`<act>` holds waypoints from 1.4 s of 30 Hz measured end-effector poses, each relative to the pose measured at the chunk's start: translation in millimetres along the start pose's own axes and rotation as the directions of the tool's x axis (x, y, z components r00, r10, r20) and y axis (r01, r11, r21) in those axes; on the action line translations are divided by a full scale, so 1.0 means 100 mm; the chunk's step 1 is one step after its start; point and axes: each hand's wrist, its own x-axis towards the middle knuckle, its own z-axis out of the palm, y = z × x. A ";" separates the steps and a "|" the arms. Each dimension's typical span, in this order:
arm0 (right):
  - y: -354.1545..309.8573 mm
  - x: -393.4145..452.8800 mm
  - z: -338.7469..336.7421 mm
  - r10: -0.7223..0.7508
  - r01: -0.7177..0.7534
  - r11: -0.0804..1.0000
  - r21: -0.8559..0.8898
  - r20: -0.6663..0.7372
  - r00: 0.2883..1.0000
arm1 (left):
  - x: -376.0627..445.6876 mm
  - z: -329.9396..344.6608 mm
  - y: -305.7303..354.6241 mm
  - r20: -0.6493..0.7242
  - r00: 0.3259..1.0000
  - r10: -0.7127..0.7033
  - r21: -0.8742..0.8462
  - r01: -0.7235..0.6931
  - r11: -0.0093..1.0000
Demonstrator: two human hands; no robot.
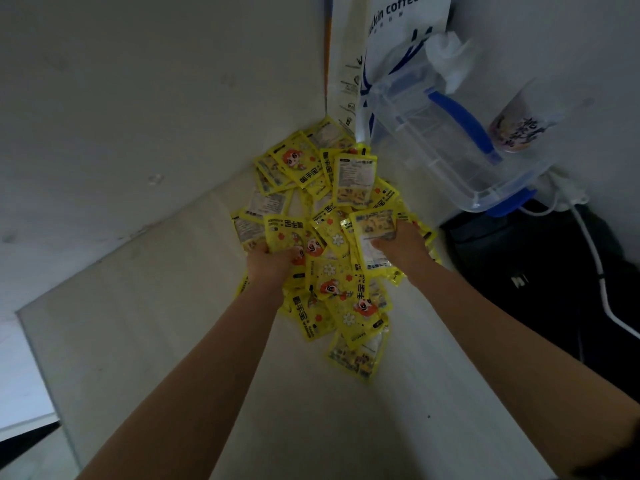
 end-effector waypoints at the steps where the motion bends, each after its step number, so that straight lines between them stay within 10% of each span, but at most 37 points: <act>1: 0.00 0.01 0.01 0.002 -0.003 1.000 0.005 0.006 1.000 | -0.01 0.02 0.01 0.006 1.000 -0.001 0.015 0.001 1.000; 29: -0.01 -1.12 -0.40 -0.118 0.123 0.937 0.327 -0.034 0.992 | -0.77 -0.57 -0.18 0.099 0.968 0.233 -0.161 -0.215 0.963; 42: 0.89 -2.95 0.20 0.207 -0.108 0.883 0.457 -0.171 0.963 | -1.38 -1.17 -1.32 0.372 0.903 0.217 0.076 -0.263 0.962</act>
